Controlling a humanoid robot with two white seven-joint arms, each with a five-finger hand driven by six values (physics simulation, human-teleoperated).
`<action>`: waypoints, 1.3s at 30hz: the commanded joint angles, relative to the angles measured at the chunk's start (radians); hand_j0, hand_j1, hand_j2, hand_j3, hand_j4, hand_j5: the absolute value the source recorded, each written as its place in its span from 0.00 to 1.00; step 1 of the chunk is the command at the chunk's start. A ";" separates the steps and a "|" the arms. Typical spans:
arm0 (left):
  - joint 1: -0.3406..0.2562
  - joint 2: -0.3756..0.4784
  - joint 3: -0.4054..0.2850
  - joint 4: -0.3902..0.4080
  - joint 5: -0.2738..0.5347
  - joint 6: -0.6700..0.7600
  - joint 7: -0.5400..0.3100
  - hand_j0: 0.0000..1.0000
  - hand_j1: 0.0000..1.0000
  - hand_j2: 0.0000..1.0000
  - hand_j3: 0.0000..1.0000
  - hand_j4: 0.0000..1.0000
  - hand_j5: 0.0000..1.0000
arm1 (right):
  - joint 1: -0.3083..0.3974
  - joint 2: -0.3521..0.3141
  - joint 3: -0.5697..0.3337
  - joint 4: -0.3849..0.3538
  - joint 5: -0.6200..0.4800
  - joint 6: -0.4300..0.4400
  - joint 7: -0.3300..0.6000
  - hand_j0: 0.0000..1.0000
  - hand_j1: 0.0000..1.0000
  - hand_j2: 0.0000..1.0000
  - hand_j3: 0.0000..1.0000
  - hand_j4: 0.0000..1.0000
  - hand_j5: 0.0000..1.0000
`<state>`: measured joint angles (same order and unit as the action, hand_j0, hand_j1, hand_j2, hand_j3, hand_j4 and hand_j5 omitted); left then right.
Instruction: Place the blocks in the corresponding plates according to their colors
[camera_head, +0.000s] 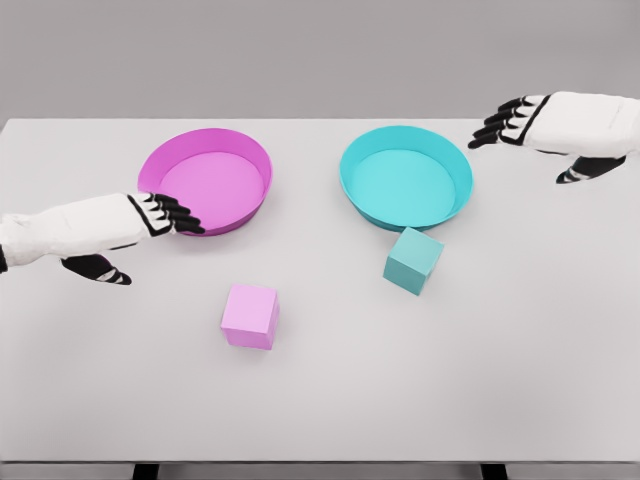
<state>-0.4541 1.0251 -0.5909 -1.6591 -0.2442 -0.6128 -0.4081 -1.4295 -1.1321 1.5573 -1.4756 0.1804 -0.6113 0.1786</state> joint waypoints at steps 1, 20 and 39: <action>0.000 -0.010 -0.015 -0.082 -0.032 0.002 0.000 1.00 1.00 1.00 1.00 1.00 1.00 | -0.005 0.018 0.087 -0.032 -0.002 0.000 -0.001 1.00 1.00 1.00 1.00 1.00 1.00; -0.072 -0.134 -0.145 -0.102 -0.122 0.002 -0.008 1.00 1.00 1.00 1.00 1.00 1.00 | -0.039 0.020 0.090 -0.229 -0.012 0.000 -0.018 1.00 1.00 1.00 1.00 1.00 1.00; -0.100 -0.209 -0.165 -0.102 -0.199 0.002 -0.169 1.00 1.00 1.00 1.00 1.00 1.00 | -0.028 0.112 0.171 -0.129 -0.013 0.000 -0.011 1.00 1.00 1.00 1.00 1.00 1.00</action>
<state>-0.5568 0.8312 -0.7553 -1.7609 -0.4382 -0.6132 -0.5652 -1.4573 -1.0415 1.7190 -1.6384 0.1735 -0.6117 0.1675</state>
